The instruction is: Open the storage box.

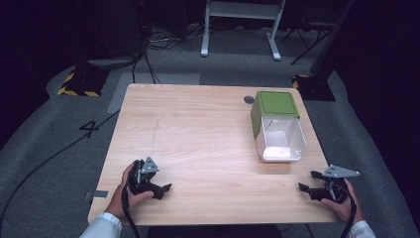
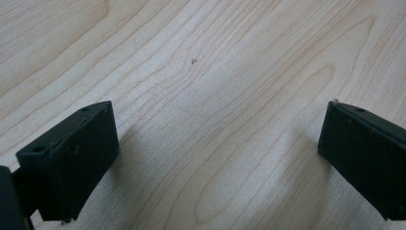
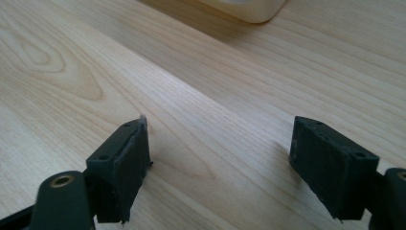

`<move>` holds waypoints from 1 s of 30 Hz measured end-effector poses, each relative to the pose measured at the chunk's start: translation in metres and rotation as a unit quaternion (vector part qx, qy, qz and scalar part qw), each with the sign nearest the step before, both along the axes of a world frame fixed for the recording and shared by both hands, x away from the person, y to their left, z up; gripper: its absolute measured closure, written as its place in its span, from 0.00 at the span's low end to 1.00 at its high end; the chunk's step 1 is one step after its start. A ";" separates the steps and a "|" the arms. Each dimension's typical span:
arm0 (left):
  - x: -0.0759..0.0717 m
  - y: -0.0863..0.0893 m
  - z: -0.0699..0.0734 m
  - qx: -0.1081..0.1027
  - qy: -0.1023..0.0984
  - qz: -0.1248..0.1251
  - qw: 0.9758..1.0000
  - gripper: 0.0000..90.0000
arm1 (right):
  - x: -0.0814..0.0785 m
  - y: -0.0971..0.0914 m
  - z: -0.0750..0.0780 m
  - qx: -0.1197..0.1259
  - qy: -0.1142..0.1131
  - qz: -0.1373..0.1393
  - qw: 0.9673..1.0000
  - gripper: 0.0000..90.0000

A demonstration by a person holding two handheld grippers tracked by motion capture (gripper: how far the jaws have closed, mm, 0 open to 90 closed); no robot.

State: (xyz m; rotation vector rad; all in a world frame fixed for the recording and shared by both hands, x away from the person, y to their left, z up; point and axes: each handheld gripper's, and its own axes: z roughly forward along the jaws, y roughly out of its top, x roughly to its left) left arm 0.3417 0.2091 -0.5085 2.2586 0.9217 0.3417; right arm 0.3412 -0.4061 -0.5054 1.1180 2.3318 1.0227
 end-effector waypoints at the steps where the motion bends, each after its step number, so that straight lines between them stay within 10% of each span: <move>1: 0.000 0.000 0.000 0.000 0.000 0.000 1.000 0.01 | 0.000 0.000 0.000 0.001 0.000 -0.005 1.000 0.23; 30: 0.000 0.000 0.000 0.001 0.000 -0.001 1.000 0.01 | -0.001 0.001 -0.002 0.004 -0.006 -0.016 1.000 0.21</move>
